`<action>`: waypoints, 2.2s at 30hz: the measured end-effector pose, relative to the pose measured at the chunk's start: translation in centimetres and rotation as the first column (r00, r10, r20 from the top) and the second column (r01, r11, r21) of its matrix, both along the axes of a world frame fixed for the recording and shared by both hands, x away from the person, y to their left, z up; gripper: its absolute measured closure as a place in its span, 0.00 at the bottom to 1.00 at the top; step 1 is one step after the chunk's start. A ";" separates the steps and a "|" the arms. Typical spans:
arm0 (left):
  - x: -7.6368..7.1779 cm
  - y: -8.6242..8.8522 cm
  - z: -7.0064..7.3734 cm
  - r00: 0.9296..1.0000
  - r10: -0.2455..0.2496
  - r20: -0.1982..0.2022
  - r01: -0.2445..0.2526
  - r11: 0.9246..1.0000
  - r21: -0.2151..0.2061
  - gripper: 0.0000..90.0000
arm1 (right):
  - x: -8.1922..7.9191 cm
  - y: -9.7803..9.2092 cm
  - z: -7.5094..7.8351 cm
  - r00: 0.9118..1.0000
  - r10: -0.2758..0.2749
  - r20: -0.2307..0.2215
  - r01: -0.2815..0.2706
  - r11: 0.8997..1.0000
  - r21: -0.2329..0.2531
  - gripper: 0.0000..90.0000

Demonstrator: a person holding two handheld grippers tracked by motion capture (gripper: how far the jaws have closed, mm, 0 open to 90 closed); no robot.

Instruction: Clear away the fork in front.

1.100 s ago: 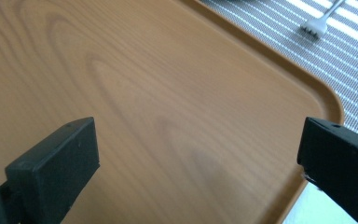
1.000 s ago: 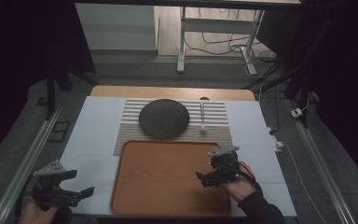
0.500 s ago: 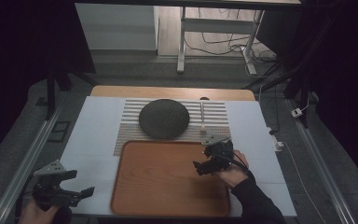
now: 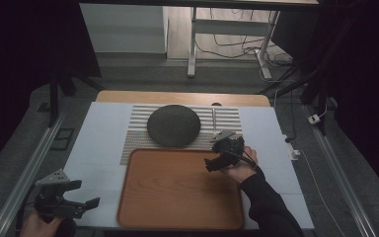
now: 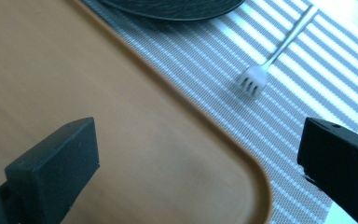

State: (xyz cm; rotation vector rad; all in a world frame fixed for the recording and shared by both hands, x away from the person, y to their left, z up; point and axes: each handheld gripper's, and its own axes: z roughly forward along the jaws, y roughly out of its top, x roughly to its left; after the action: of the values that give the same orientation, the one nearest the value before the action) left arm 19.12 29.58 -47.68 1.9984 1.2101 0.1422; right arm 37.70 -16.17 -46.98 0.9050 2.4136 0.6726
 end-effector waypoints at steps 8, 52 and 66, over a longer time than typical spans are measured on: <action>0.0 0.0 0.0 1.000 -0.001 -0.001 0.001 1.000 -0.002 0.00 | 2.2 0.2 -0.1 0.999 -0.012 0.044 0.015 0.998 -0.063 0.00; 0.0 0.0 -0.1 1.000 -0.010 -0.007 0.010 1.000 0.001 0.00 | 5.9 3.6 -5.1 0.946 0.282 0.161 -0.123 0.770 -0.626 0.99; 0.0 -0.5 0.0 1.000 -0.022 -0.004 0.022 0.999 0.036 0.00 | 3.2 2.3 -1.6 0.952 0.255 0.170 -0.144 0.861 -0.488 0.99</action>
State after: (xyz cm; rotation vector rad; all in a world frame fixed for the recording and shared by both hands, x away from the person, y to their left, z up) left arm 19.11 29.07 -47.65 2.0438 1.1955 0.1505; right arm 40.93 -13.85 -48.60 0.3543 2.3199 0.2153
